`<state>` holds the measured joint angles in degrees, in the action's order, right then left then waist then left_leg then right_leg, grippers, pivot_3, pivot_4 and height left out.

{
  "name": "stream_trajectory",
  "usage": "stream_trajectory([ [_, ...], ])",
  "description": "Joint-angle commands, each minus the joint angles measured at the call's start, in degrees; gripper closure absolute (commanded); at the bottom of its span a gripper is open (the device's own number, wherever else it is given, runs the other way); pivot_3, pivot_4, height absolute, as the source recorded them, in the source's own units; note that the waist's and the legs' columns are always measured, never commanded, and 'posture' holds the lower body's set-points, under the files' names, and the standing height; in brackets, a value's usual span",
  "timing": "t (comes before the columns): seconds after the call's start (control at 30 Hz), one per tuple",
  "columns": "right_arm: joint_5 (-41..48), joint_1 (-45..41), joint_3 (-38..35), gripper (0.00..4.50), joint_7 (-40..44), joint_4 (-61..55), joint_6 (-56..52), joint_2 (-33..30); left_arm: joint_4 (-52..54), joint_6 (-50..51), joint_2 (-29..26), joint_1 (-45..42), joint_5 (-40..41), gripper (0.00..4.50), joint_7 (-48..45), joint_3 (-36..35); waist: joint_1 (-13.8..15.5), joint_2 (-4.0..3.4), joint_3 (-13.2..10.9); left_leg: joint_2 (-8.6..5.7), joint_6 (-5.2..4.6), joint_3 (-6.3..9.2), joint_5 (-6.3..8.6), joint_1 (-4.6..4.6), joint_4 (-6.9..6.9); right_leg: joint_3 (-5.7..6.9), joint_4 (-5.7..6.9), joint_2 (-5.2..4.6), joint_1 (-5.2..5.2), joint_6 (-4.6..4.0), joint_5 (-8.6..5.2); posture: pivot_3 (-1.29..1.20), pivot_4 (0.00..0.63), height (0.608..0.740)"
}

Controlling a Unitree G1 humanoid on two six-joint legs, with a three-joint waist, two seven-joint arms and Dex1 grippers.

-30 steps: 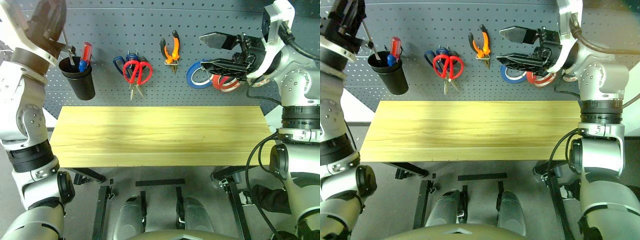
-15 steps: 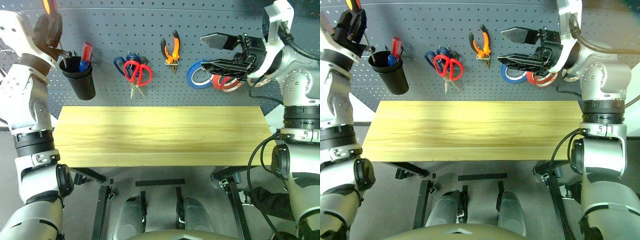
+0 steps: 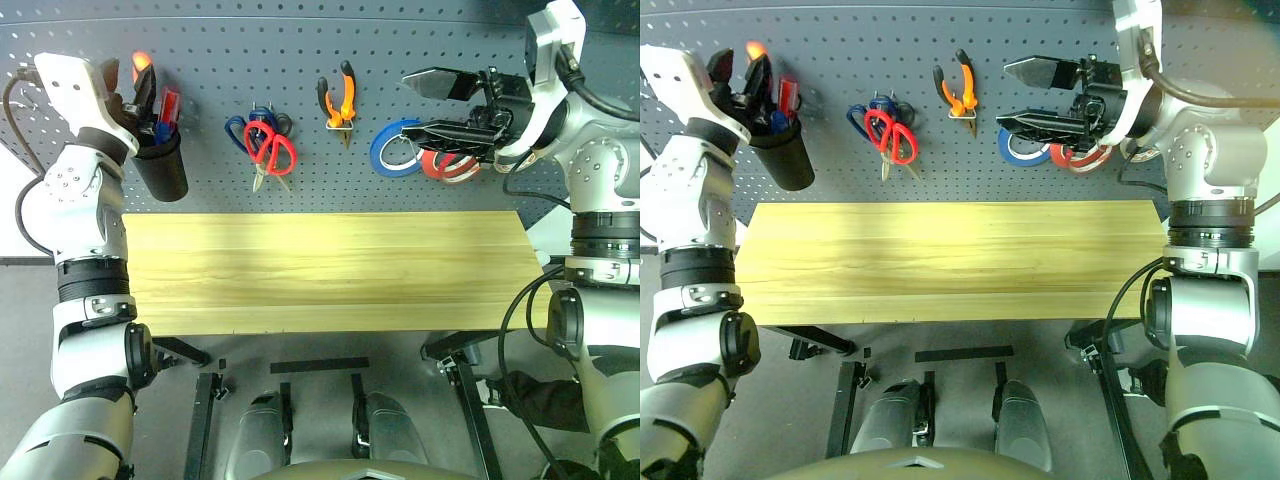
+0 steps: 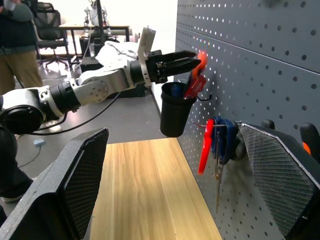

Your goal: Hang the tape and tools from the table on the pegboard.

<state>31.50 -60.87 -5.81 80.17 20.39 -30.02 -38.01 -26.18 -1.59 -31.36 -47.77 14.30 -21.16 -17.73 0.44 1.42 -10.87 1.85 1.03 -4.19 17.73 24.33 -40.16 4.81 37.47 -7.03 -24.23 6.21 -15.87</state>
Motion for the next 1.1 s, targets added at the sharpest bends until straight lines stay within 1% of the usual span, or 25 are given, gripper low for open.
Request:
stream_trajectory([
  [0.03,0.16,-0.23,-0.76,0.00,-0.24,-1.92,0.64,-1.24,8.11,1.74,-1.60,1.73,3.38,0.65,-2.48,-1.61,0.00,0.00,0.00,0.00,0.00,0.00,0.00,0.00,-0.01,0.00,0.02,0.00,0.00,0.00,0.00,0.06,0.095,0.732],
  [0.07,0.21,-0.23,-0.80,0.00,-0.31,-1.90,0.62,-1.23,9.75,2.66,-1.61,2.36,4.89,0.31,-3.25,-2.23,-0.01,0.00,0.00,0.00,0.00,0.00,0.00,0.00,-0.01,0.00,0.02,0.00,0.00,0.00,0.00,0.06,0.095,0.732],
  [0.1,0.21,-0.24,-0.81,0.00,-0.35,-1.85,0.63,-1.23,11.49,3.80,-1.62,3.10,6.73,0.07,-4.17,-2.94,-0.02,0.00,0.00,0.01,0.00,0.01,0.00,0.00,-0.01,0.00,0.02,0.00,0.00,0.00,0.00,0.06,0.095,0.732],
  [0.17,0.08,0.10,-0.86,0.00,-0.53,-1.62,0.53,-1.47,18.25,8.65,-3.36,8.15,11.77,0.03,-9.51,-3.73,-0.10,-0.01,0.01,0.02,0.00,0.01,0.00,0.00,-0.02,0.00,0.03,0.00,0.00,0.00,0.00,0.07,0.099,0.732],
  [0.23,-0.16,1.01,-0.66,0.00,-0.51,-1.35,0.29,-2.02,24.83,14.54,-5.30,13.79,18.43,0.03,-15.12,-4.91,-0.40,-0.05,0.03,0.02,0.00,0.00,0.00,-0.03,-0.01,-0.02,0.04,0.00,0.00,0.00,0.00,0.07,0.096,0.732],
  [0.3,-0.02,2.76,-0.37,0.00,-0.39,-1.65,-0.59,-2.33,29.37,17.46,-7.68,19.34,22.63,0.03,-21.03,-5.74,-0.41,-0.07,0.06,0.04,0.00,0.00,0.00,-0.05,0.00,-0.02,0.08,0.00,0.00,0.00,0.00,0.08,0.095,0.732],
  [0.4,-0.10,6.51,0.92,0.00,0.33,-3.91,-1.31,-2.64,34.07,25.14,-10.66,25.33,30.25,0.03,-26.59,-6.96,-0.14,-0.07,0.08,0.06,0.00,-0.02,0.00,-0.11,-0.02,-0.04,0.12,0.00,0.03,0.00,0.00,0.08,0.091,0.732],
  [0.47,0.81,8.61,1.28,0.00,-0.22,-5.96,-2.81,-1.97,35.49,27.68,-12.59,29.53,32.51,0.03,-32.12,-6.30,0.13,-0.13,0.13,0.07,0.01,-0.03,-0.01,-0.15,-0.08,-0.06,0.19,0.00,0.06,0.00,0.00,0.08,0.087,0.732],
  [0.57,-0.16,12.58,3.08,0.00,-0.84,-8.15,-2.27,-1.04,34.95,26.94,-14.00,33.53,30.26,0.03,-38.92,-1.93,0.40,-0.31,0.47,0.06,0.01,-0.09,0.00,-0.22,-0.08,-0.12,0.20,0.00,0.10,0.00,0.00,0.09,0.079,0.732],
  [0.7,-3.17,17.08,5.59,0.00,-1.55,-8.21,1.58,-0.18,30.83,22.32,-10.99,32.69,25.47,0.03,-42.86,4.05,0.63,-0.32,1.29,0.04,0.01,-0.08,0.00,-0.50,-0.03,-0.11,0.02,0.02,0.47,-0.01,0.00,0.08,0.065,0.732],
  [0.77,-4.47,18.24,6.31,0.00,-2.07,-7.18,3.48,0.28,28.29,19.31,-9.66,32.04,22.52,0.03,-44.35,6.52,0.37,-0.30,1.45,0.02,-0.01,-0.09,0.01,-0.98,0.06,-0.11,-0.29,0.02,0.99,-0.01,-0.01,0.07,0.062,0.732],
  [0.93,-4.04,19.44,5.64,0.00,-3.59,-6.76,4.06,1.33,22.01,10.05,-5.62,30.92,18.22,0.03,-48.76,9.19,0.15,-0.50,2.00,0.06,0.00,-0.11,0.01,-1.06,0.05,-0.15,-0.23,0.06,0.99,-0.02,0.00,0.06,0.064,0.732],
  [1.1,-3.85,20.66,6.00,0.00,-3.51,-8.12,4.03,0.90,22.05,9.86,-4.50,29.88,18.49,0.03,-49.42,9.20,0.18,-0.48,2.15,0.09,0.00,-0.11,0.01,-1.06,0.05,-0.15,-0.23,0.09,1.00,-0.02,0.00,0.05,0.068,0.732],
])
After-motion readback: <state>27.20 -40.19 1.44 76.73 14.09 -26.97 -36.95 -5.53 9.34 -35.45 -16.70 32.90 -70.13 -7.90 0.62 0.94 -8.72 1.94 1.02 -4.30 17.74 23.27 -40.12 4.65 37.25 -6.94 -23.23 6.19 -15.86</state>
